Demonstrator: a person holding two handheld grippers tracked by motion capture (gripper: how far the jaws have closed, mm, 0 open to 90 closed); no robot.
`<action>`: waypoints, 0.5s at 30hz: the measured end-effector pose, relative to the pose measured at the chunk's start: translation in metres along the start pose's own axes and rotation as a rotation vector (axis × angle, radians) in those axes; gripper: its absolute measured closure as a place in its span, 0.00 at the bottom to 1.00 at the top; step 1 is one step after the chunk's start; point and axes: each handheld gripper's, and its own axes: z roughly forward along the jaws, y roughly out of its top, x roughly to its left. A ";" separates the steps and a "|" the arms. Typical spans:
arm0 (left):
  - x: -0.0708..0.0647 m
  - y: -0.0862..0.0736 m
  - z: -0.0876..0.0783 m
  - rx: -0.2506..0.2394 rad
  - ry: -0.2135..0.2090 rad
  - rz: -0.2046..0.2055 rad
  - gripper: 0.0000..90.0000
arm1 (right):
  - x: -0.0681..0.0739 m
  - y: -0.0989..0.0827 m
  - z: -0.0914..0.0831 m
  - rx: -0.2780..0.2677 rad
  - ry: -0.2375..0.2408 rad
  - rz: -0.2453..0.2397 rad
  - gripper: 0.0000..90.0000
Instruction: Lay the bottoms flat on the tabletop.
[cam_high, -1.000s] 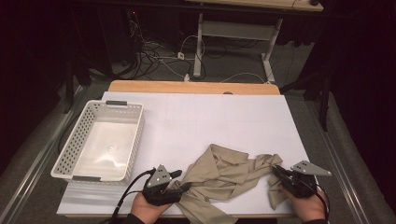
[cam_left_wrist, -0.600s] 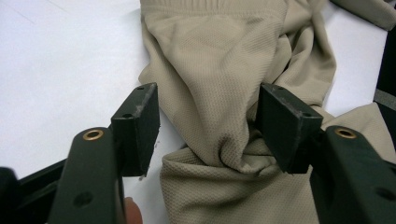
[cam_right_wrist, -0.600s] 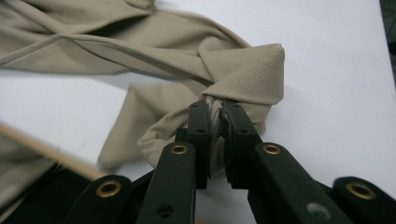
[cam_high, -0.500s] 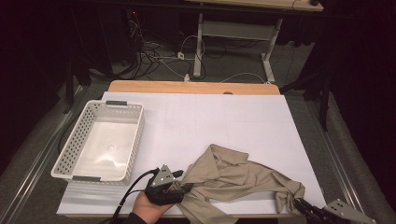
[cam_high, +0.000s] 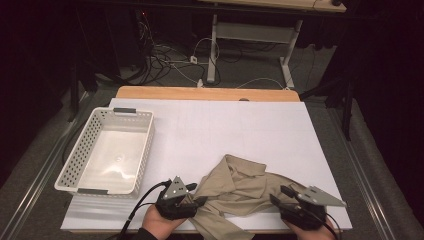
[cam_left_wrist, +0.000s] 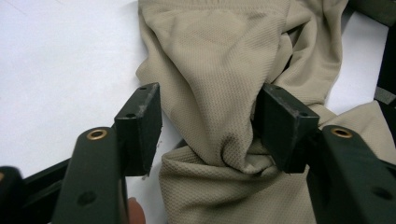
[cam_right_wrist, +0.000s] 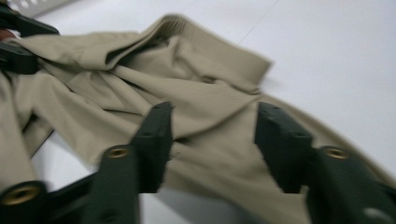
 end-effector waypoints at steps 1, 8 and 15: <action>0.000 0.000 0.000 0.000 0.000 -0.001 0.44 | 0.001 0.002 0.012 0.021 0.012 0.010 0.44; -0.001 -0.001 -0.001 -0.013 -0.002 0.013 0.54 | -0.001 0.011 0.060 0.134 0.031 0.061 0.50; -0.006 0.000 -0.004 -0.042 0.013 0.049 0.88 | -0.003 0.014 0.052 0.095 0.038 -0.005 1.00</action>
